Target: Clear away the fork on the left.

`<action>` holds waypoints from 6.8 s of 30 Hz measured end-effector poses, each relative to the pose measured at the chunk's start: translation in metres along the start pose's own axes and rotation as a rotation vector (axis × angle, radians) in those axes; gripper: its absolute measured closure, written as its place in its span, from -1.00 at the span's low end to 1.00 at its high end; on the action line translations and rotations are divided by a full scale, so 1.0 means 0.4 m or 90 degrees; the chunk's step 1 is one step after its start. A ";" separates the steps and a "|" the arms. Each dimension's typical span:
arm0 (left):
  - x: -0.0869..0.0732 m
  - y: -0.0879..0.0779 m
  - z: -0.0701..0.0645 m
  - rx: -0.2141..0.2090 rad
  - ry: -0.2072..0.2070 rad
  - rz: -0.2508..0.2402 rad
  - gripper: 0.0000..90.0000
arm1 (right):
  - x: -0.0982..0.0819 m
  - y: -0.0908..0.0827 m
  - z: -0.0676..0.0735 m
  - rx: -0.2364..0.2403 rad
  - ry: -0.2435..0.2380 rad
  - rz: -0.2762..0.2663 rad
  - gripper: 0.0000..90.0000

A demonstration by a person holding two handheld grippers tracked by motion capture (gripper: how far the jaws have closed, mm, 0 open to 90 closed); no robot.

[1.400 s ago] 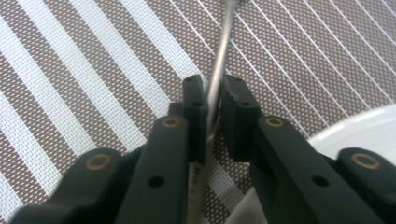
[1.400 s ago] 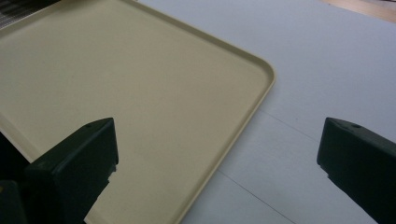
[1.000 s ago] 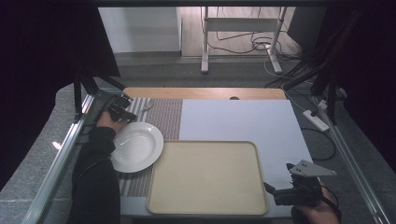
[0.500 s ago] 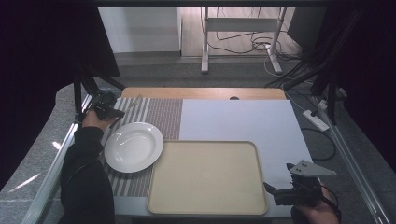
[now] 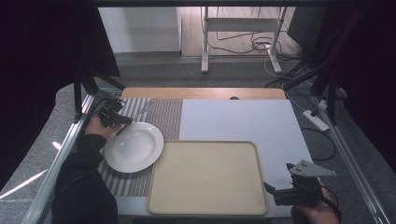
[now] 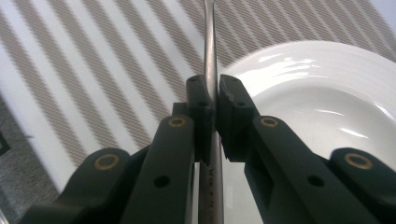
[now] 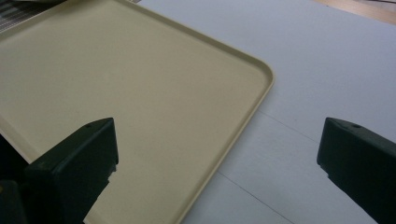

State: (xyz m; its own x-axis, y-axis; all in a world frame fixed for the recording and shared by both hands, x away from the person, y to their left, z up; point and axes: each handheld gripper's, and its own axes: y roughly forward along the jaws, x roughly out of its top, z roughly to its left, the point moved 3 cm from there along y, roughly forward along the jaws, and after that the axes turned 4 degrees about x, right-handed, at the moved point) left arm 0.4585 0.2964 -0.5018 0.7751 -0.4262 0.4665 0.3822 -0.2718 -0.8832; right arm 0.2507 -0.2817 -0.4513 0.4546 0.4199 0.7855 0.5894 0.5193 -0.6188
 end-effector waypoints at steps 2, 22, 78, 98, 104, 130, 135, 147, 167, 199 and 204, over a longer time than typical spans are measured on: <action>-0.006 -0.004 -0.018 -0.009 0.004 -0.003 0.85 | 0.000 0.000 0.000 -0.001 0.000 -0.001 -1.00; -0.094 -0.062 -0.195 -0.053 0.044 -0.022 0.85 | 0.000 -0.001 0.001 0.001 -0.003 -0.002 -1.00; -0.077 0.084 -0.653 -0.108 0.258 0.113 0.97 | -0.001 0.003 0.005 0.000 -0.015 0.012 -1.00; -0.084 0.075 -0.542 -0.053 0.188 0.119 0.97 | -0.001 0.002 0.007 0.005 -0.019 0.008 -1.00; -0.088 0.073 -0.507 -0.046 0.161 0.123 0.97 | -0.001 0.002 0.006 0.005 -0.019 0.008 -1.00; -0.085 0.027 -0.470 -0.092 0.115 0.030 0.51 | -0.001 0.001 0.008 0.005 -0.021 0.006 -1.00; -0.084 0.010 -0.479 -0.091 0.132 0.006 0.30 | -0.001 0.001 0.008 0.006 -0.021 0.006 -1.00; -0.098 -0.028 -0.460 -0.100 0.114 -0.057 -0.20 | -0.001 0.002 0.008 0.008 -0.022 0.008 -1.00; -0.138 -0.088 -0.422 -0.115 0.049 -0.122 -0.75 | -0.001 0.002 0.009 0.008 -0.024 0.009 -1.00; -0.216 -0.128 -0.384 -0.079 0.010 -0.155 -1.00 | -0.001 0.002 0.009 0.008 -0.023 0.009 -1.00; -0.229 -0.136 -0.380 -0.073 0.003 -0.165 -1.00 | -0.001 0.002 0.009 0.007 -0.022 0.008 -1.00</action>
State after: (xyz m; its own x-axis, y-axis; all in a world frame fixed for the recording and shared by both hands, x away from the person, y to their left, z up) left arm 0.2902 0.2190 -0.4891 0.6566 -0.3335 0.6765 0.5079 -0.4676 -0.7235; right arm 0.2486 -0.2790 -0.4521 0.4388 0.4522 0.7765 0.5757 0.5220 -0.6294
